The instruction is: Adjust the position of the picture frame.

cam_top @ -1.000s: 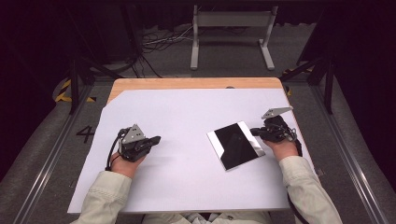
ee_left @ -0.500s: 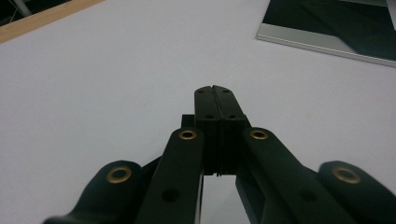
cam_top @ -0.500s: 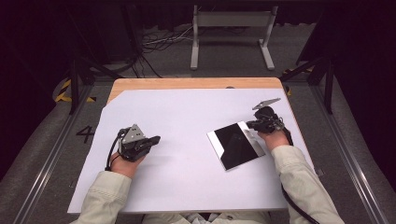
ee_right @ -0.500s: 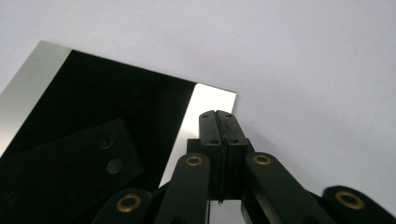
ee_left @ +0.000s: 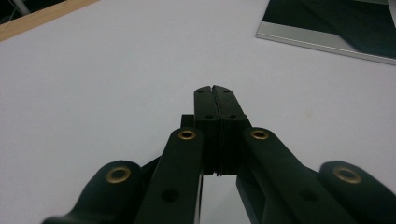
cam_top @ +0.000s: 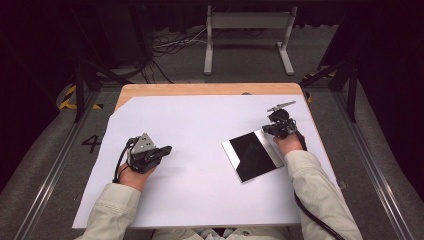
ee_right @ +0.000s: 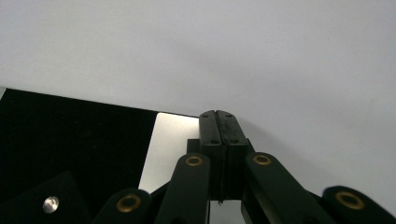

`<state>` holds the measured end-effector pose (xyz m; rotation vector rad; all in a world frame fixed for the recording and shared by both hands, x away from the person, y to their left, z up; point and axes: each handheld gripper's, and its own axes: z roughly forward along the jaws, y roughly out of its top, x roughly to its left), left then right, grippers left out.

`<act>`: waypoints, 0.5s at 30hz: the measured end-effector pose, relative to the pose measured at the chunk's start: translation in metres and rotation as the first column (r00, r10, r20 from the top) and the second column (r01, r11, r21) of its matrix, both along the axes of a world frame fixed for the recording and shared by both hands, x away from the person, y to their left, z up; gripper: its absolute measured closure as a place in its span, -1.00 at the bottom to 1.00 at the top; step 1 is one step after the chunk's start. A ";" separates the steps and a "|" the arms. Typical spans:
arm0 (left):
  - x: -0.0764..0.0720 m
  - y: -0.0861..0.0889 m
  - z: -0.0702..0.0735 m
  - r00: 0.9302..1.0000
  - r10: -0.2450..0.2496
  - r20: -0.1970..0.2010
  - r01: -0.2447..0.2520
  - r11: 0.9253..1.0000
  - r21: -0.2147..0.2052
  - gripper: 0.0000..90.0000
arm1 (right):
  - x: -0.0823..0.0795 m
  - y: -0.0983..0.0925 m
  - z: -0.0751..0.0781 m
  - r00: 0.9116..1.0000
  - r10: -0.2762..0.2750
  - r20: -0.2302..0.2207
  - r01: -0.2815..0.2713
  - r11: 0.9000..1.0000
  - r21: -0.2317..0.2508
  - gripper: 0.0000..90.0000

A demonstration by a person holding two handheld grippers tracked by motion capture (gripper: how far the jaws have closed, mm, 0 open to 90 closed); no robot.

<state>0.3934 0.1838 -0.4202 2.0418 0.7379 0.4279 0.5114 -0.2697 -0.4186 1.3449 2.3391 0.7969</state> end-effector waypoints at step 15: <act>0.000 -0.001 -0.001 1.000 -0.004 -0.003 0.004 1.000 0.006 0.98 | 0.006 0.004 -0.004 1.000 -0.001 -0.022 0.000 1.000 -0.022 1.00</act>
